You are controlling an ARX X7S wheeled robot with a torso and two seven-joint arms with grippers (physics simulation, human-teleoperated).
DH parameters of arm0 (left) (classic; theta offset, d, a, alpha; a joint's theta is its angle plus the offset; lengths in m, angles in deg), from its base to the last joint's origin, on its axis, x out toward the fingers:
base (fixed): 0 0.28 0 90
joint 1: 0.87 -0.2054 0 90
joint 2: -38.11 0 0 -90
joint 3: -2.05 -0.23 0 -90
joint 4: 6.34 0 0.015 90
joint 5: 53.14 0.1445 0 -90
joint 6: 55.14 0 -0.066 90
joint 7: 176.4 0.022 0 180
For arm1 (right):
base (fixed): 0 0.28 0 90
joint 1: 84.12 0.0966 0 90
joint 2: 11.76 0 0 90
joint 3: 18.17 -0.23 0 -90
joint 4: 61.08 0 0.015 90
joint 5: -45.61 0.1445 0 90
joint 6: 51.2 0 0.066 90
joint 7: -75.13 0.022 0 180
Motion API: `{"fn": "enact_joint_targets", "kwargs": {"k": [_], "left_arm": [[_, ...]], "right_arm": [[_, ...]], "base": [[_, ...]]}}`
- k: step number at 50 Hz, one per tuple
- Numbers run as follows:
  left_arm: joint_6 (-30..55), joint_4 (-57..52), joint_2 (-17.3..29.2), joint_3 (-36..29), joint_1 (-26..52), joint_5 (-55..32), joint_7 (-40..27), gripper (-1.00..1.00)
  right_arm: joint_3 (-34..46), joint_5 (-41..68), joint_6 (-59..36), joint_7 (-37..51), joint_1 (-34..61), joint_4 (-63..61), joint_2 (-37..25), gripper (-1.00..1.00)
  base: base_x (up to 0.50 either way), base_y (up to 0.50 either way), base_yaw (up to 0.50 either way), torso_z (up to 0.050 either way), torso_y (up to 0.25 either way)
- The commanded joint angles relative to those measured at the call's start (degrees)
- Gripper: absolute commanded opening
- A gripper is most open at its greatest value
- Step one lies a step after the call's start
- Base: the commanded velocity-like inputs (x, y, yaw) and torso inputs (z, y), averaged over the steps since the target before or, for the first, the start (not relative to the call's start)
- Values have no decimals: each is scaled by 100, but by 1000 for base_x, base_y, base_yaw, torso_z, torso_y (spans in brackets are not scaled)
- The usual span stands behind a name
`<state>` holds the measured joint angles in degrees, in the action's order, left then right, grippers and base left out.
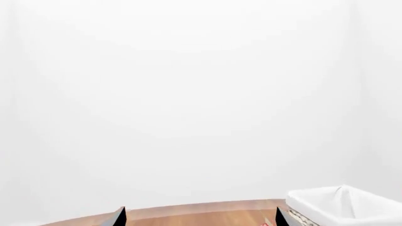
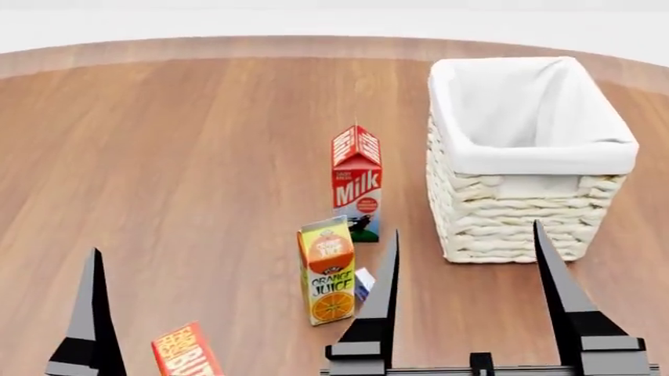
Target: Pick up the alphabet soup and the tomato sauce, and put them in the basket.
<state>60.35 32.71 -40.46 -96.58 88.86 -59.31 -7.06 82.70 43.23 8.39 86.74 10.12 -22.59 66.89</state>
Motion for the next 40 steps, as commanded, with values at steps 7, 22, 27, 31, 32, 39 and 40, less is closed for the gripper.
{"fn": "enact_joint_targets", "kwargs": {"k": [7, 22, 27, 31, 32, 39, 40], "left_arm": [[-20, -28, 98, -59, -33, -54, -97, 100], [-71, 16, 163, -56, -29, -100, -164, 100], [-38, 7, 168, -51, -7, -126, -193, 100], [82, -99, 180, -37, 19, -173, -219, 100], [67, -95, 187, -40, 15, -174, -224, 100], [97, -134, 204, -45, 38, -225, -249, 100], [136, -170, 208, -51, 47, -235, -259, 100]], "right_arm": [[-4, 64, -57, 68, 5, -42, -41, 100], [0, 120, -60, 132, 10, -3, -68, 100], [9, 137, -84, 147, 13, -18, -78, 100], [0, 168, -12, 174, -4, 57, -84, 100], [-23, 199, -6, 183, -3, 59, -66, 100], [-149, 428, -15, 210, -11, 74, 29, 100], [-141, 445, 97, 189, -43, 77, 10, 100]], "base": [[500, 0, 0, 0, 0], [500, 0, 0, 0, 1], [500, 0, 0, 0, 0], [500, 0, 0, 0, 3], [500, 0, 0, 0, 0], [172, 0, 0, 0, 1], [0, 0, 0, 0, 0]]}}
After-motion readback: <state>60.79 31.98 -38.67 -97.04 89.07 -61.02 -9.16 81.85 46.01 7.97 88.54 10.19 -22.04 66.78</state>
